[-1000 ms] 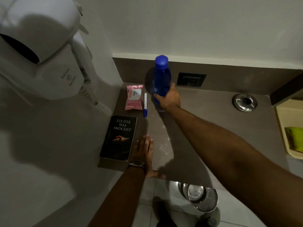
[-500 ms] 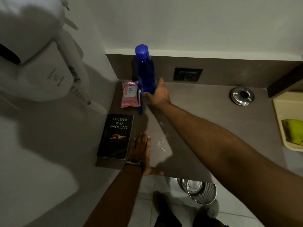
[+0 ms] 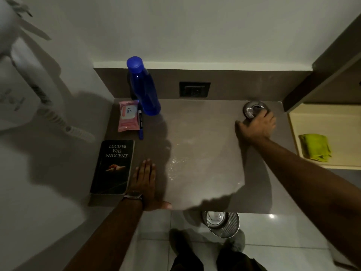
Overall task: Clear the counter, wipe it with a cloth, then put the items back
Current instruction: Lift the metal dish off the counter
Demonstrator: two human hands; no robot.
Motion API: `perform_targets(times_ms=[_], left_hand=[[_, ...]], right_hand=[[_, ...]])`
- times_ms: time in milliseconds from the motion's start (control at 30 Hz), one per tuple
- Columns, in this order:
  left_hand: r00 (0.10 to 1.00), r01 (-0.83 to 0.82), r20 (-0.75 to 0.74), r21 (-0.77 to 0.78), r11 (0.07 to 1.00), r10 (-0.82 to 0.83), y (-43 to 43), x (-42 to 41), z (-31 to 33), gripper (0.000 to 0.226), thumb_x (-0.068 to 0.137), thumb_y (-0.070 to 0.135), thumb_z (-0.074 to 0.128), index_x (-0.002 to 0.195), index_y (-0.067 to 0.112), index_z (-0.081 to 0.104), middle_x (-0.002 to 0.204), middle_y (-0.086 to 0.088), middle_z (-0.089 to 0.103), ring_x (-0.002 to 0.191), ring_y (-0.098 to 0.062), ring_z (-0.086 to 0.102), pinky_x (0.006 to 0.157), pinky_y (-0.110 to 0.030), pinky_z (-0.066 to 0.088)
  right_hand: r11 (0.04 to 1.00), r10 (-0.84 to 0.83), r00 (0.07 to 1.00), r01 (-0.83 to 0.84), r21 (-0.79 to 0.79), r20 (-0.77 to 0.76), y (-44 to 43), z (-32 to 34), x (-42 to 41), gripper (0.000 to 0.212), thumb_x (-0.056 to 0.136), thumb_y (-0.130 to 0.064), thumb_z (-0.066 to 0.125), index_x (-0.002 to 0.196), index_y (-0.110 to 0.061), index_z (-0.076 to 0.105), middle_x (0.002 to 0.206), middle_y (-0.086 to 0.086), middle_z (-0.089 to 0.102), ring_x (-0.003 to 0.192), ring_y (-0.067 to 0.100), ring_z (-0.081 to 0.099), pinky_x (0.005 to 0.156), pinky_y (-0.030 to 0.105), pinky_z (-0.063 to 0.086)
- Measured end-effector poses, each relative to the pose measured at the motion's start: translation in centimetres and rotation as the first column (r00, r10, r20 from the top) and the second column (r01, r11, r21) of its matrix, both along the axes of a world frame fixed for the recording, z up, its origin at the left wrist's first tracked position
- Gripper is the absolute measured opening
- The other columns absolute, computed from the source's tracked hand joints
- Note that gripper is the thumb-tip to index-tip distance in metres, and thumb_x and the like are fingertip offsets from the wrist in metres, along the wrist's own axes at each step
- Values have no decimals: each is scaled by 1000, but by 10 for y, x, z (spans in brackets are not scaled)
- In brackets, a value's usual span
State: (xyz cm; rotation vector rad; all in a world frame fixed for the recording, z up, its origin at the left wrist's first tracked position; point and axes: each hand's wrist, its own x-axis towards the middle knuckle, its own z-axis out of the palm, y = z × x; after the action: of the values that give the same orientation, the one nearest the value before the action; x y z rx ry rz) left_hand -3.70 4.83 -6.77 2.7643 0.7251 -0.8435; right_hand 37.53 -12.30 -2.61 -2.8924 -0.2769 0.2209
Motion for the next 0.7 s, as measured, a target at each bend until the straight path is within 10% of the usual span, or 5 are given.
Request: perform_targets(times_ms=[133, 700], left_hand=[[999, 11, 52, 23, 1000, -12, 1, -1, -3, 161, 53, 114, 18, 162, -2, 4, 168, -28, -10, 158, -48, 6, 127, -63, 16], [1000, -7, 13, 12, 1000, 7, 0, -1, -5, 161, 55, 111, 36, 162, 2, -15, 167, -24, -27, 158, -41, -15, 129, -54, -9]], right_hand=[[999, 32, 999, -31, 10, -20, -6, 4, 23, 114, 78, -67, 79, 157, -1, 30, 157, 26, 36, 147, 46, 35, 124, 51, 33], [987, -18, 1000, 21, 160, -20, 8, -14, 32, 100, 78, -60, 81, 150, -5, 39, 150, 23, 48, 140, 45, 46, 117, 54, 41]])
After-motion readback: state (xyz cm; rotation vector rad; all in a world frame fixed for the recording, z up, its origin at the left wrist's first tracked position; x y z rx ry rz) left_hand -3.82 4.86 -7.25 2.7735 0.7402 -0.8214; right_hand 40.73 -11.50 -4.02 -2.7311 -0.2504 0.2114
